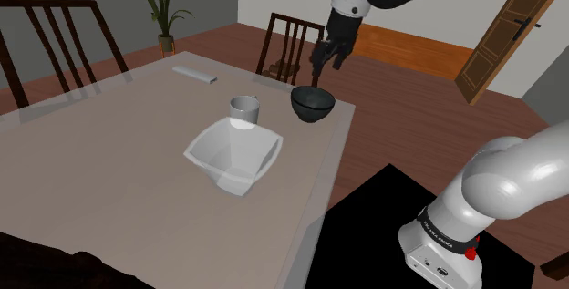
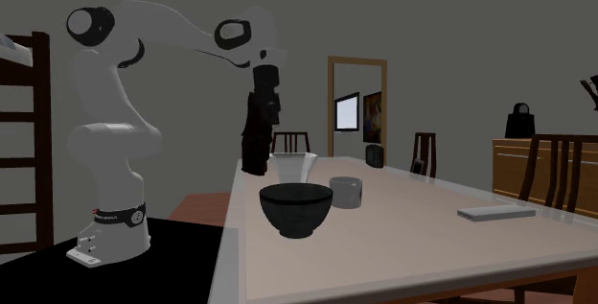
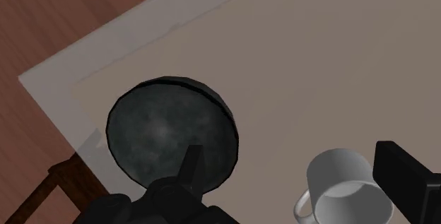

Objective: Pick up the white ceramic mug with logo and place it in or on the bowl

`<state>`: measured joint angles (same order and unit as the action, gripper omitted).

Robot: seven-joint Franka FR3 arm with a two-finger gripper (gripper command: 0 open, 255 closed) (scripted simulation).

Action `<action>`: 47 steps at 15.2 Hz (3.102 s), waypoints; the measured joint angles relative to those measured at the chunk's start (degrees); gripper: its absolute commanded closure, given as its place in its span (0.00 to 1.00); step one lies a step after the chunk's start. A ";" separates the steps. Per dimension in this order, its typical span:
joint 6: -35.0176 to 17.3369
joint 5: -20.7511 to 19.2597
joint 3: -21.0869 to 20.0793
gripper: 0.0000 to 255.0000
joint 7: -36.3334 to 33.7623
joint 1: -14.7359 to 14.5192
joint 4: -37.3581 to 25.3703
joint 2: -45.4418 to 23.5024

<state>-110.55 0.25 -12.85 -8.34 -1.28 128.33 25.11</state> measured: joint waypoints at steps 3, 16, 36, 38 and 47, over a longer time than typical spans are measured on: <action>-2.69 -0.81 -2.25 0.00 -3.16 0.07 -3.35 -6.81; -7.59 -9.66 -7.51 0.00 -16.88 -2.82 -23.26 -36.33; -9.01 -15.98 -5.89 0.00 -22.95 -8.64 -41.17 -58.54; -9.02 -15.98 -5.89 0.00 -22.95 -8.64 -41.17 -58.55; -9.04 -15.99 -5.90 1.00 -22.95 -8.64 -41.17 -58.54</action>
<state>-119.59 -15.74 -18.74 -31.29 -9.92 87.15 -33.43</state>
